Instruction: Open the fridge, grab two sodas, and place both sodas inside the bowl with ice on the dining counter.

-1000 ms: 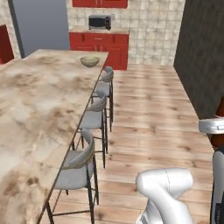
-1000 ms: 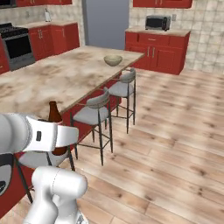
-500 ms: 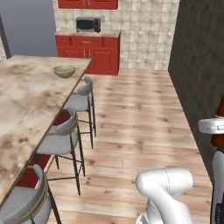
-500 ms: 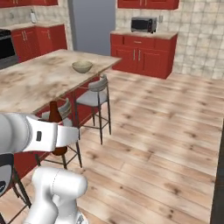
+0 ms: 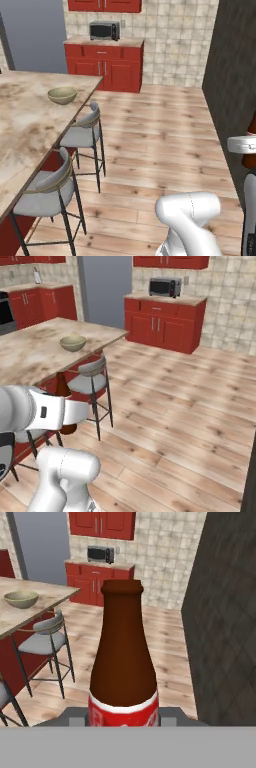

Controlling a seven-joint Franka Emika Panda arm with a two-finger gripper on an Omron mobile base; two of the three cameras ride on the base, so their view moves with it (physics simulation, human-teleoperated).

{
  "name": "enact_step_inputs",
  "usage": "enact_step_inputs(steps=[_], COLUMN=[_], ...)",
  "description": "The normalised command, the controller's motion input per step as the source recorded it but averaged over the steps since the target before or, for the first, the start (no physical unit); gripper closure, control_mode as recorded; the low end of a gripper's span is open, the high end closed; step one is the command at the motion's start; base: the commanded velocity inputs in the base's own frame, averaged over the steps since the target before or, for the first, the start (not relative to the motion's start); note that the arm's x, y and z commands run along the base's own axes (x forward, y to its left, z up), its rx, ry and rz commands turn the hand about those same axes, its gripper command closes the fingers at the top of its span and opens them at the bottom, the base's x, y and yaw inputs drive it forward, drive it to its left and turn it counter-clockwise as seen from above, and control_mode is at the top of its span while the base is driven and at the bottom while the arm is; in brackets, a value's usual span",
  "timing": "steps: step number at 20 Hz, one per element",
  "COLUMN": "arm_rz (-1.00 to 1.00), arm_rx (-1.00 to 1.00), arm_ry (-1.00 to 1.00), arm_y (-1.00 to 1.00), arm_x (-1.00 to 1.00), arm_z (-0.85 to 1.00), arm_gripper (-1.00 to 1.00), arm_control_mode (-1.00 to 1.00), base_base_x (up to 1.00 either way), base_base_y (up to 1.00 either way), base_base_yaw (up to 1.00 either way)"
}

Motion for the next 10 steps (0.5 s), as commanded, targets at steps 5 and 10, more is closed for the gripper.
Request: enact_step_inputs(steps=[5,10], arm_rz=[0.0,0.0], arm_rx=[0.0,0.0], arm_ry=[0.0,0.0], arm_y=[0.0,0.0], arm_x=[0.0,0.0], arm_z=[0.0,0.0], arm_gripper=[1.0,1.0], arm_control_mode=[1.0,1.0], base_base_x=[1.0,1.0], base_base_y=[-0.06,-0.16], base_base_yaw=[0.22,0.34])
